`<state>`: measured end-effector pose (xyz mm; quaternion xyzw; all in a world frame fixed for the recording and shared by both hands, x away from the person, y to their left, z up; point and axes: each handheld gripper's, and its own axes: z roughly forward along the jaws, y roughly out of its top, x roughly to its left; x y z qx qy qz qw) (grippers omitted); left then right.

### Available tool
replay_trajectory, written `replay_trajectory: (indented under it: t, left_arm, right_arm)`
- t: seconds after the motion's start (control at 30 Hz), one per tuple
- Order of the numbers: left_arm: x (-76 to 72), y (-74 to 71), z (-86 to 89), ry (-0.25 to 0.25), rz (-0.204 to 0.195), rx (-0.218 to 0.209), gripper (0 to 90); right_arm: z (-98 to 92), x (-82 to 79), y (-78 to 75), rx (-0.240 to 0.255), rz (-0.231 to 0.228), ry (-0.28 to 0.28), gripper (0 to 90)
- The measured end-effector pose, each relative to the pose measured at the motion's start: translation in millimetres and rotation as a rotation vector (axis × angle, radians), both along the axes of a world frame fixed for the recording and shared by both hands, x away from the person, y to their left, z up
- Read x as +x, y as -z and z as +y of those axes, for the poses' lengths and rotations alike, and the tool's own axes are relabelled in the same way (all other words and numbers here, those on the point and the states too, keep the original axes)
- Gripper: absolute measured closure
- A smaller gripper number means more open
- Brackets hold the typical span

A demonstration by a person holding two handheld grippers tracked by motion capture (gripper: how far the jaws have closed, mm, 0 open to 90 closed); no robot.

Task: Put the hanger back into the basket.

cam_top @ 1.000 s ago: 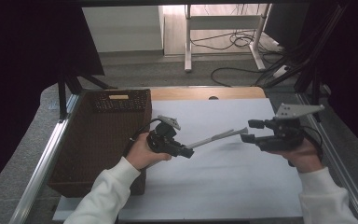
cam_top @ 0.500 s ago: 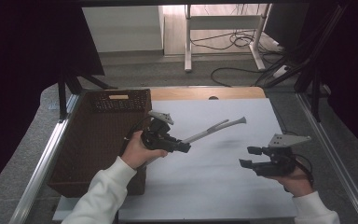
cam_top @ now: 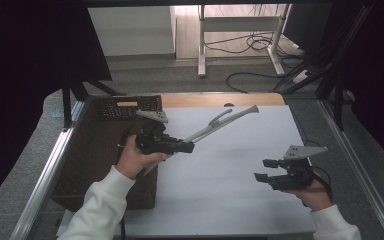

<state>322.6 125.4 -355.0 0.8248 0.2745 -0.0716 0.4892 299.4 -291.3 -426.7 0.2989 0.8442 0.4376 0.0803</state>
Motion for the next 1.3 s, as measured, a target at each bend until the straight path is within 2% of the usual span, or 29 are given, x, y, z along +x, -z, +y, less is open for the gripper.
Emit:
replay_trajectory:
  t: [0.03,0.17,0.4,0.53,0.6,0.63,0.67,0.8,0.83,0.87,0.9,1.03,1.3]
  left_arm:
    - [-0.9,-5.6,6.2,-0.014,-0.009,-0.009,81.8]
    - [-1.5,-13.3,18.8,-0.038,-0.022,-0.02,81.8]
    - [-3.2,-19.9,38.1,-0.079,-0.038,-0.024,81.8]
    - [-7.1,-24.1,58.5,-0.118,-0.047,-0.019,81.8]
    - [-8.2,-24.7,62.8,-0.127,-0.049,-0.018,81.8]
    - [-10.4,-25.6,72.4,-0.144,-0.051,-0.018,81.8]
    - [-10.4,-25.6,72.4,-0.144,-0.051,-0.018,81.8]
    - [-15.8,-23.7,97.0,-0.191,-0.052,-0.019,81.8]
    - [-15.8,-23.7,97.0,-0.191,-0.052,-0.019,81.8]
    - [-17.9,-22.2,106.7,-0.208,-0.05,-0.018,81.8]
    - [-17.9,-22.2,106.7,-0.208,-0.05,-0.018,81.8]
    - [-22.9,-18.4,127.5,-0.243,-0.047,-0.01,81.8]
    - [-25.4,-5.5,153.4,-0.273,-0.039,-0.025,81.8]
  right_arm:
    - [-1.2,0.0,-0.2,-0.004,0.0,0.002,36.9]
    - [-1.2,0.6,1.6,-0.002,0.005,0.002,36.9]
    - [-1.2,0.8,2.0,-0.003,0.007,0.002,36.8]
    - [-2.8,1.1,1.6,-0.003,0.007,0.005,36.9]
    - [-3.1,1.2,1.5,-0.008,0.009,0.004,36.9]
    - [-2.5,1.3,2.6,-0.004,0.011,0.006,36.9]
    - [-2.5,1.3,2.6,-0.004,0.011,0.006,36.9]
    - [-2.2,1.7,3.6,-0.01,0.008,0.023,36.9]
    - [-2.2,1.7,3.6,-0.01,0.008,0.023,36.9]
    - [-3.1,2.7,4.1,-0.004,0.01,0.04,37.0]
    - [-3.1,2.7,4.1,-0.004,0.01,0.04,37.0]
    - [-4.1,4.0,5.5,-0.003,0.016,0.047,37.1]
    - [-2.5,4.7,8.1,-0.009,0.02,0.044,37.1]
